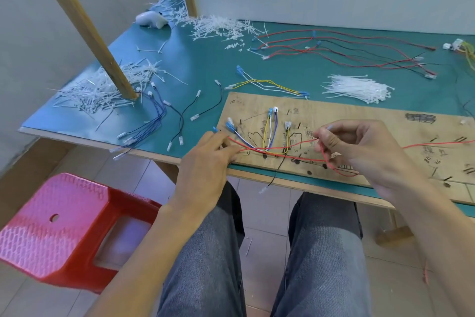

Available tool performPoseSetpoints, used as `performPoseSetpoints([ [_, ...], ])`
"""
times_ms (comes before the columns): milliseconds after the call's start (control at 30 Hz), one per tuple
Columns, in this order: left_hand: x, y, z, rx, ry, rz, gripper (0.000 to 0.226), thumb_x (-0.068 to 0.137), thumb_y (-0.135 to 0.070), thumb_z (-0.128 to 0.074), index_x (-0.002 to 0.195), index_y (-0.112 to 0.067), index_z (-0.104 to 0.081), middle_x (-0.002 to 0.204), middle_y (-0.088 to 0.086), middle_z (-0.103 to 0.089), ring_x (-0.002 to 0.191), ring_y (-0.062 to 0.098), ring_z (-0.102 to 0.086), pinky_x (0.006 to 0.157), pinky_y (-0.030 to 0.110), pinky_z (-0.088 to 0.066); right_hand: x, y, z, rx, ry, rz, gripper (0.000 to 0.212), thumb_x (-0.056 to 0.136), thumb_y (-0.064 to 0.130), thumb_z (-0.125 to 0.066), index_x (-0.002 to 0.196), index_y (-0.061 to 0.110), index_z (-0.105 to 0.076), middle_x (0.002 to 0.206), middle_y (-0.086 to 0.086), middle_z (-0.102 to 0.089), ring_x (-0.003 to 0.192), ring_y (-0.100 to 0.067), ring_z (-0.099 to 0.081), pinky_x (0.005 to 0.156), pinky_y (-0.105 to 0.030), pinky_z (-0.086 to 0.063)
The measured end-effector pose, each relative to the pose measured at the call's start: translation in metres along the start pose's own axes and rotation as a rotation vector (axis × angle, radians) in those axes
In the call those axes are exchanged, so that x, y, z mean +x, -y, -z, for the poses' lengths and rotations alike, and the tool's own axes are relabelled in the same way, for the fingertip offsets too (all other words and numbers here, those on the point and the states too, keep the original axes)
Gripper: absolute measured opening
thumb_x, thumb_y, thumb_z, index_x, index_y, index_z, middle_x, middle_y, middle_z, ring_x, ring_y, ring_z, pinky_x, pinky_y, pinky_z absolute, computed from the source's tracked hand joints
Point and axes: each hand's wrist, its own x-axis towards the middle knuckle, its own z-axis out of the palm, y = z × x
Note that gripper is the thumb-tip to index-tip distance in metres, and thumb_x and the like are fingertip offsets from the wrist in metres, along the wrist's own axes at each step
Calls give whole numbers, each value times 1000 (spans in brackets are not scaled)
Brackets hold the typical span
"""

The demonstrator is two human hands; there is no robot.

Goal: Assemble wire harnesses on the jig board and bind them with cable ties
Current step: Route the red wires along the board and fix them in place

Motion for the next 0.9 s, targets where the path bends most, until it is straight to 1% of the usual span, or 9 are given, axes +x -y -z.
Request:
performPoseSetpoints([
  [67, -4, -2, -2, 101, 16, -69, 35, 81, -6, -82, 113, -21, -77, 102, 1, -62, 92, 22, -55, 63, 36, -50, -1, -4, 1, -10, 2, -40, 23, 89, 28, -77, 89, 4, -78, 75, -17, -71, 60, -21, -59, 52, -28, -53],
  [167, -12, -3, -1, 220, 37, -176, 55, 75, -3, -71, 128, -19, -70, 111, 7, -62, 100, 25, -49, 66, 37, -48, -2, -9, 0, -14, -9, -92, 22, 91, 25, -78, 82, 5, -75, 72, -16, -70, 55, -20, -58, 48, -26, -53],
  [267, -21, -3, 3, 287, 79, -180, 72, 69, -3, -71, 139, -16, -63, 121, 8, -62, 107, 27, -46, 72, 41, -49, 0, -13, -2, -47, -32, -97, 23, 94, 22, -75, 83, 2, -73, 70, -16, -69, 53, -20, -58, 45, -24, -51],
  [367, -29, -3, 8, 298, 121, -115, 78, 68, -6, -80, 143, -16, -61, 130, 6, -62, 109, 28, -48, 78, 43, -50, 3, -14, -2, -97, -72, -92, 24, 95, 23, -76, 81, 4, -72, 70, -14, -70, 50, -21, -58, 42, -25, -47],
  [467, -36, -9, 9, 312, 172, -68, 83, 69, -9, -81, 148, -17, -57, 140, 5, -59, 112, 29, -49, 80, 44, -48, 6, -17, -4, -295, -137, -29, 22, 94, 31, -78, 81, 14, -76, 70, -3, -73, 46, -18, -58, 43, -26, -44],
  [600, -32, -22, 10, 295, 181, 3, 78, 69, -8, -76, 144, -19, -58, 149, 10, -49, 114, 33, -45, 84, 46, -46, 12, -18, -7, -449, -200, 7, 23, 91, 39, -81, 78, 21, -78, 75, 5, -74, 57, -10, -57, 63, -30, -46],
  [733, -21, -41, 3, 253, 205, -70, 84, 67, -12, -78, 147, -16, -54, 152, 10, -46, 128, 33, -44, 96, 48, -43, 13, -14, -6, -567, -205, 41, 25, 90, 42, -80, 76, 22, -77, 71, 8, -73, 59, -2, -55, 65, -30, -42],
  [800, -17, -53, -5, 225, 231, -131, 85, 74, -18, -78, 153, -15, -47, 154, 4, -47, 133, 28, -42, 104, 47, -41, 14, -12, -6, -597, -216, 45, 26, 90, 44, -80, 74, 24, -77, 69, 10, -72, 60, 0, -55, 64, -29, -41],
  [900, -13, -63, -13, 205, 250, -167, 79, 80, -22, -74, 154, -13, -46, 152, -1, -49, 134, 24, -45, 107, 42, -37, 19, -10, -7, -657, -231, 60, 28, 90, 48, -79, 72, 27, -75, 69, 13, -71, 62, 0, -57, 61, -29, -41],
])
